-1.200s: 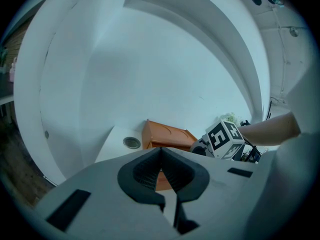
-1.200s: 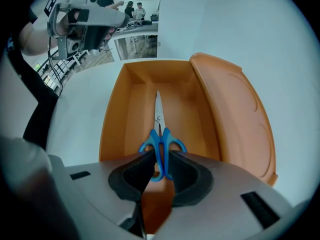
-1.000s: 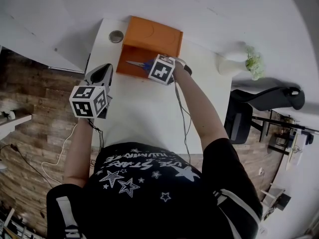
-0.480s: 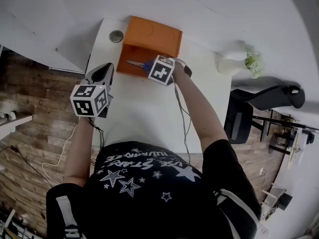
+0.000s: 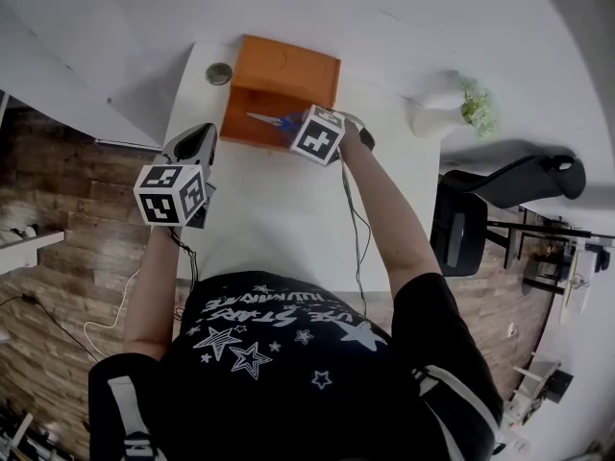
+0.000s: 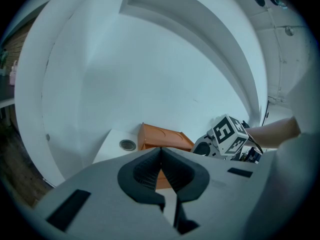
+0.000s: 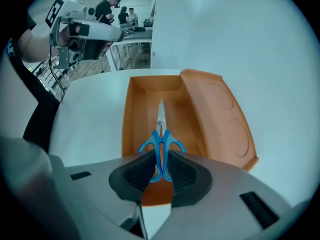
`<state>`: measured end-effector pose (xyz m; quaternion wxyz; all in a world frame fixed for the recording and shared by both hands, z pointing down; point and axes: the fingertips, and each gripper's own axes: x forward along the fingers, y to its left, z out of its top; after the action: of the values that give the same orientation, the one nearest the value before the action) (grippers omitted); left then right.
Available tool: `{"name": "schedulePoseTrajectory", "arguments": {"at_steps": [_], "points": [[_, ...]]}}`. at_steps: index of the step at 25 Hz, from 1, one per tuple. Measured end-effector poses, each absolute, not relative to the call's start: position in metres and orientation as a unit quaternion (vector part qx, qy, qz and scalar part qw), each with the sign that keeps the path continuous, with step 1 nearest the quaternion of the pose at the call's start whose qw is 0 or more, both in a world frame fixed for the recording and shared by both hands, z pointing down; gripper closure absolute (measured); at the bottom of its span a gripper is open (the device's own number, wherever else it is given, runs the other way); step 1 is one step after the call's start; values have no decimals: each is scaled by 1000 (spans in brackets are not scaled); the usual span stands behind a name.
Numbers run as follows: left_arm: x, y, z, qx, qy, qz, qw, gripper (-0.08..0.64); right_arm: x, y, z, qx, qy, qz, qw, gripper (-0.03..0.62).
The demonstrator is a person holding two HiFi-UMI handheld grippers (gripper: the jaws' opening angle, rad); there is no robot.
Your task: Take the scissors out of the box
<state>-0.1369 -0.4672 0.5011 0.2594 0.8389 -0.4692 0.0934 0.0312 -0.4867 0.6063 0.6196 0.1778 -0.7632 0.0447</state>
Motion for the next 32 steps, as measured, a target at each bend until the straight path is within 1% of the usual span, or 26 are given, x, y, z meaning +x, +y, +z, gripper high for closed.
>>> {"name": "schedulePoseTrajectory", "arguments": {"at_steps": [9, 15, 21, 29, 32], "points": [[-129, -439, 482, 841, -477, 98, 237, 543, 36, -474, 566, 233, -790, 13, 568, 491], [-126, -416, 467, 840, -483, 93, 227, 543, 42, -458, 533, 290, -811, 8, 508, 491], [-115, -384, 454, 844, -482, 88, 218, 543, 59, -431, 496, 356, -829, 15, 431, 491], [-90, -331, 441, 853, -471, 86, 207, 543, 75, -372, 444, 422, -856, 40, 295, 491], [-77, -306, 437, 857, -466, 85, 203, 543, 84, -343, 429, 436, -862, 44, 254, 491]]}}
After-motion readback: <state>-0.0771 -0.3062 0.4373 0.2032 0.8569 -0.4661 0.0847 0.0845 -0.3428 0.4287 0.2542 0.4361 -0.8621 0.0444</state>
